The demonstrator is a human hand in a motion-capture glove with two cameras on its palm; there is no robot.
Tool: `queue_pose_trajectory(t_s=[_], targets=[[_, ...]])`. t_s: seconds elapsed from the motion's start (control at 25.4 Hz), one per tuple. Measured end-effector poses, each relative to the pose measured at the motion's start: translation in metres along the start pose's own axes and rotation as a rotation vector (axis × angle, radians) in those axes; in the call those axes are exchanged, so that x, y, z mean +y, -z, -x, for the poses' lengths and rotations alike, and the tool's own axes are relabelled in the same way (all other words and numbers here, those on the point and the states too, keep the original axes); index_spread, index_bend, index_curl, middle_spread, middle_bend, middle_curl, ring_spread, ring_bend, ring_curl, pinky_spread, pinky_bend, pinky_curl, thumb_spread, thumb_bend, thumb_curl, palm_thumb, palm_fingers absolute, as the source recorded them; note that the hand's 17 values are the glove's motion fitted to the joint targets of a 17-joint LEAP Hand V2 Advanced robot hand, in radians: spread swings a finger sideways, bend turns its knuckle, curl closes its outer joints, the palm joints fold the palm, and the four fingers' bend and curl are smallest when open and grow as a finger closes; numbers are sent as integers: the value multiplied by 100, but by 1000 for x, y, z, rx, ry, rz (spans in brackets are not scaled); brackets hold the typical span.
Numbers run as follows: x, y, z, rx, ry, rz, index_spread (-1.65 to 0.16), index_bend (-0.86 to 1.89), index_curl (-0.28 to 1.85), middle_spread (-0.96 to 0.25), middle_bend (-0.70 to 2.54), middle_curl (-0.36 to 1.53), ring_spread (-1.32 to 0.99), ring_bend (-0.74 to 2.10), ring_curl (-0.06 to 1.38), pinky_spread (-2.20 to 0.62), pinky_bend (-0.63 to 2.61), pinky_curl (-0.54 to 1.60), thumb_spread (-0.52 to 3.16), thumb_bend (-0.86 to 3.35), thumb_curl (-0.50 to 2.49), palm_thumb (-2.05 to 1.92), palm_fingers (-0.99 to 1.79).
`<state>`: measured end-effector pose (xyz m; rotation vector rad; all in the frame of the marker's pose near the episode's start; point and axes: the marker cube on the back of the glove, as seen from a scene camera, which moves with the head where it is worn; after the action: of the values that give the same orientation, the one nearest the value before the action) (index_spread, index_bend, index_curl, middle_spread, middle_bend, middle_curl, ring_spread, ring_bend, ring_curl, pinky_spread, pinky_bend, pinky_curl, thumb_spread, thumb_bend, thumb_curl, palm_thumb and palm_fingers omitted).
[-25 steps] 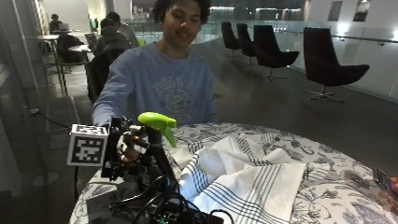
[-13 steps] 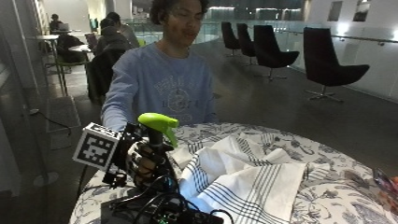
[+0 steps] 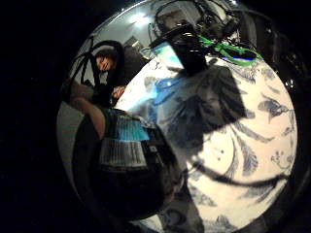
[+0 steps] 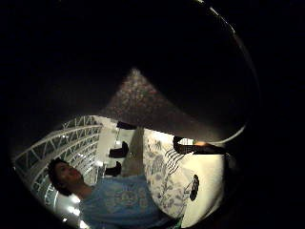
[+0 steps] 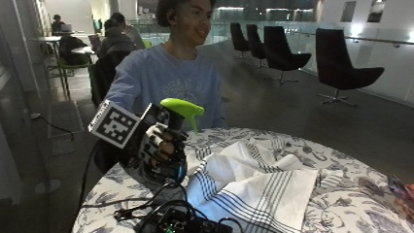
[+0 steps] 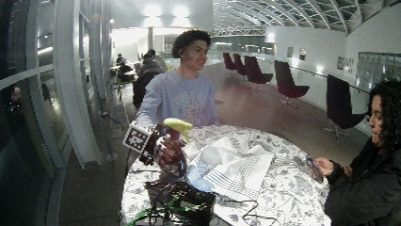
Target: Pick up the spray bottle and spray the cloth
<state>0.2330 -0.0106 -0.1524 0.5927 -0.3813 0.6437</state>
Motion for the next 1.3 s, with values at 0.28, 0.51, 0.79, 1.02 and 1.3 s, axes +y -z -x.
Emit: queue_pose_trajectory(t_s=[0.28, 0.51, 0.79, 1.02, 1.3], targets=[[2, -4, 55, 206, 19, 298, -25, 14, 31, -9, 27, 41, -7, 51, 39, -8, 37, 39, 90, -2, 47, 95, 116], [-7, -17, 82, 314, 26, 399, -24, 14, 32, -9, 27, 42, -6, 51, 39, -8, 36, 39, 90, -2, 48, 95, 116], [-13, -30, 99, 382, 11, 451, -24, 13, 32, -8, 27, 42, -6, 51, 39, -8, 37, 39, 90, -2, 49, 95, 116], [-17, -36, 102, 418, -4, 478, -24, 12, 32, -8, 28, 43, -6, 51, 39, -8, 36, 39, 91, -3, 50, 94, 114], [-17, -37, 105, 446, -2, 493, -24, 13, 32, -8, 28, 43, -5, 50, 39, -7, 35, 39, 93, -2, 50, 93, 114]])
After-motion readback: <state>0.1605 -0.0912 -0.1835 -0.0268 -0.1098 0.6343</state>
